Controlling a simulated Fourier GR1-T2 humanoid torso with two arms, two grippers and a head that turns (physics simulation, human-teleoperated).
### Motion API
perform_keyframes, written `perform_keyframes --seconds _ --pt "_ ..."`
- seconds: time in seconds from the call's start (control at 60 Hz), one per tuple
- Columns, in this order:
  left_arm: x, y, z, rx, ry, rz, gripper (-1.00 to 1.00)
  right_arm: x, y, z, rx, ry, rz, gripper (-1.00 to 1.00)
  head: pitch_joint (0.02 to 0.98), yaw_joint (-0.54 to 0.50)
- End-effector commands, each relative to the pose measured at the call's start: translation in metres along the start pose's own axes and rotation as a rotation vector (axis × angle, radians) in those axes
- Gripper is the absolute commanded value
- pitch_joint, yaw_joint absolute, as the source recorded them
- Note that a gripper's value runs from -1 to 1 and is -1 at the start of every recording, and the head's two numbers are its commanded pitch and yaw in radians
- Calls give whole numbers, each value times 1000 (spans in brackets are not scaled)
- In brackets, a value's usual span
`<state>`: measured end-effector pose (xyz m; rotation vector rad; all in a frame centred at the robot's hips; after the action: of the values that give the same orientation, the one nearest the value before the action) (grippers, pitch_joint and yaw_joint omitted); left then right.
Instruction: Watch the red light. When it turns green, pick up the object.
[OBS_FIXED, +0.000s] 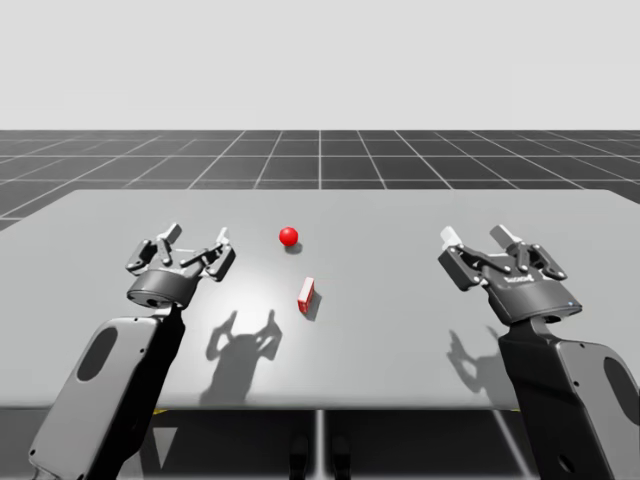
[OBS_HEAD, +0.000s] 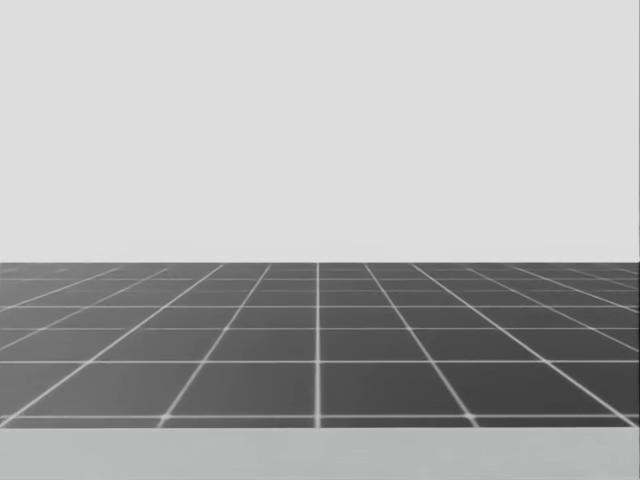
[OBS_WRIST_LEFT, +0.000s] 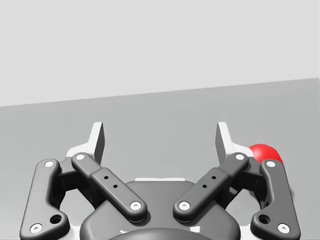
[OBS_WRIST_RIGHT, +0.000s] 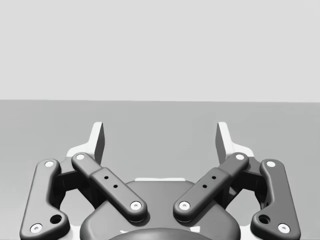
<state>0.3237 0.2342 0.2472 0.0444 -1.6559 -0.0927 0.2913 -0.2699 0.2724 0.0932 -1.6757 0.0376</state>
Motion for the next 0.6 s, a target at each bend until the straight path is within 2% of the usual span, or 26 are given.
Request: perform_keyframes --seconds 0.017,0.05,0.1,0.2,0.6 --pt "-6 -1 -2 -4 15 -13 -1000 -4 -1 1 -11 25 -2 -1000 96 -7" --pt "-6 -1 -2 -4 15 -15 -1000 -4 -1 1 0 26 -5 -1000 97 -7" --pt "-6 -1 -2 -6 16 -17 -1000 -3 -1 1 21 27 -30 -1000 104 -6" --pt "-7 -2 -3 -8 20 -23 -1000 -2 -2 0 23 40 -21 -1000 135 -5" --pt "-7 -3 -3 -13 27 -38 -1000 -4 -2 -1 5 39 9 -1000 426 11"
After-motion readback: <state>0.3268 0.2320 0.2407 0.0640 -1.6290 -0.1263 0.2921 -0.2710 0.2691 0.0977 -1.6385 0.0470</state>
